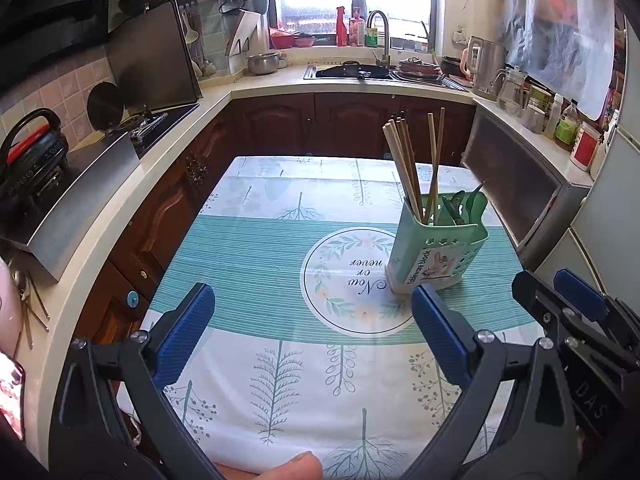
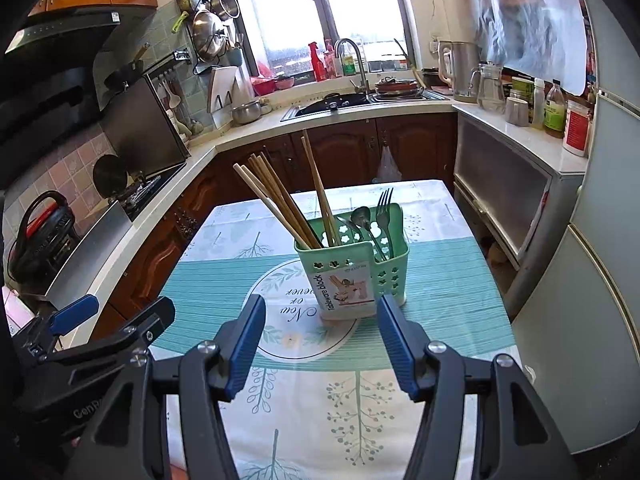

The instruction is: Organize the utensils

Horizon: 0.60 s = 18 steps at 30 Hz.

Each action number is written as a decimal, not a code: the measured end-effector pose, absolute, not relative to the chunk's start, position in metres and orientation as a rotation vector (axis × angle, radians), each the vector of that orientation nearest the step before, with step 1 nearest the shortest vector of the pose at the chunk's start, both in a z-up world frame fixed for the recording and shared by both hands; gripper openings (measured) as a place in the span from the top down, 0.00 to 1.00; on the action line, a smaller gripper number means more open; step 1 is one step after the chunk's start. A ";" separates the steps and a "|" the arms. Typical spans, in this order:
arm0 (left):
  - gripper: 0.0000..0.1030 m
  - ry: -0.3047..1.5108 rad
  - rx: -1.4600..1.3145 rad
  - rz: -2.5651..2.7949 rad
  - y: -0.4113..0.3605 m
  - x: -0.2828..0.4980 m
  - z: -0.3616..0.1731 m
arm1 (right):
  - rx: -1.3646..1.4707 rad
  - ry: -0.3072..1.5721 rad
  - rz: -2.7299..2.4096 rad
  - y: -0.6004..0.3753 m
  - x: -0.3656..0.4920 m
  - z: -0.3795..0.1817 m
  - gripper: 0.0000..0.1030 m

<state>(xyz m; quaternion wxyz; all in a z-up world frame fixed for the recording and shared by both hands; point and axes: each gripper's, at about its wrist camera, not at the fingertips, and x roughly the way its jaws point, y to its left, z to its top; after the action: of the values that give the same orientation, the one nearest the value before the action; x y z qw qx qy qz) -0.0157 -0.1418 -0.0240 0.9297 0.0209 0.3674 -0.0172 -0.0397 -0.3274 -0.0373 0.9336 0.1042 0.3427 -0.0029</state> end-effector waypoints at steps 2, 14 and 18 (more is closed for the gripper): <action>0.05 0.757 0.039 -0.036 -0.143 -0.015 -0.024 | 0.214 0.698 -0.008 -0.328 -0.040 -0.037 0.44; 0.05 0.771 0.021 -0.040 -0.142 -0.012 -0.026 | 0.198 0.693 -0.041 -0.324 -0.044 -0.035 0.43; 0.05 0.761 0.023 -0.034 -0.142 -0.013 -0.025 | 0.199 0.682 -0.045 -0.324 -0.046 -0.032 0.43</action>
<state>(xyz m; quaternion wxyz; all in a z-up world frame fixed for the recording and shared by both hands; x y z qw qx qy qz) -0.0133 -0.1415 -0.0251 0.9282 0.0111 0.3716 -0.0167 -0.0456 -0.3236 -0.0324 0.9373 0.0972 0.3339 -0.0222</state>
